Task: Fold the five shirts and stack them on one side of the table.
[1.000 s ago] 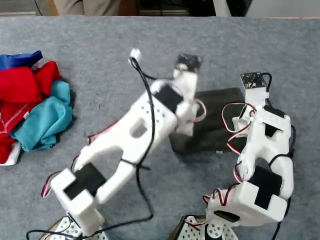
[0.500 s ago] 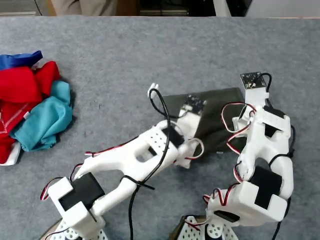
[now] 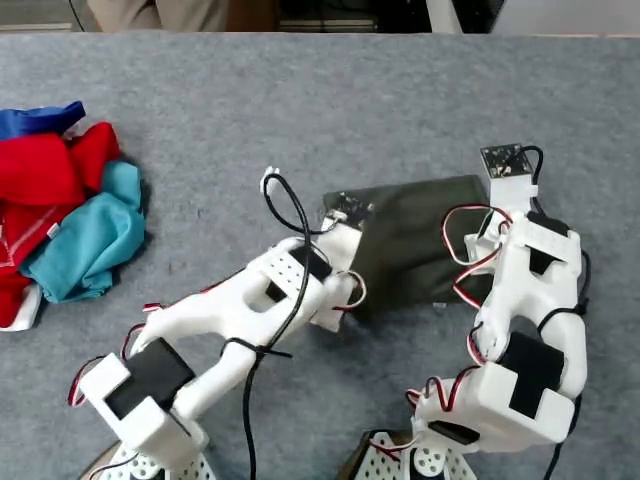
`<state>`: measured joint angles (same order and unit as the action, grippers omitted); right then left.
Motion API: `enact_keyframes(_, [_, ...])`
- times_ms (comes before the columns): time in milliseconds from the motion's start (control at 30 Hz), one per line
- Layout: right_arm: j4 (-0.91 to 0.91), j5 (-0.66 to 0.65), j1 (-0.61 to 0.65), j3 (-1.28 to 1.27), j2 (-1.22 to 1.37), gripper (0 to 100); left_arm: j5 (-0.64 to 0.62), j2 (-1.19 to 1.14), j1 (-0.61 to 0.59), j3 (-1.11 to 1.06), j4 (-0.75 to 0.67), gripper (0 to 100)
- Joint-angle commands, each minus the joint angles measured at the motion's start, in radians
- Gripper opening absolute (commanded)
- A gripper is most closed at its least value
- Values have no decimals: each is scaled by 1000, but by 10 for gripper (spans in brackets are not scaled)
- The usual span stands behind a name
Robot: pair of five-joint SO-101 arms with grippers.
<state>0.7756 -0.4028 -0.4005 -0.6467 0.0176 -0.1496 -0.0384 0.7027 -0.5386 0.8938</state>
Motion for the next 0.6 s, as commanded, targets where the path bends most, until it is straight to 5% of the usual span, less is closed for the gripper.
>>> enact_keyframes(0, [32, 20, 13, 4, -73, 5, 3, 108, -5, 127, 110, 19])
enact_keyframes(267, [149, 11, 15, 44, -312, 5, -60, 179, 81, 227, 133, 19])
enact_keyframes(567, [138, 9, -15, 39, -318, 5, -71, -59, 114, 236, 29, 19])
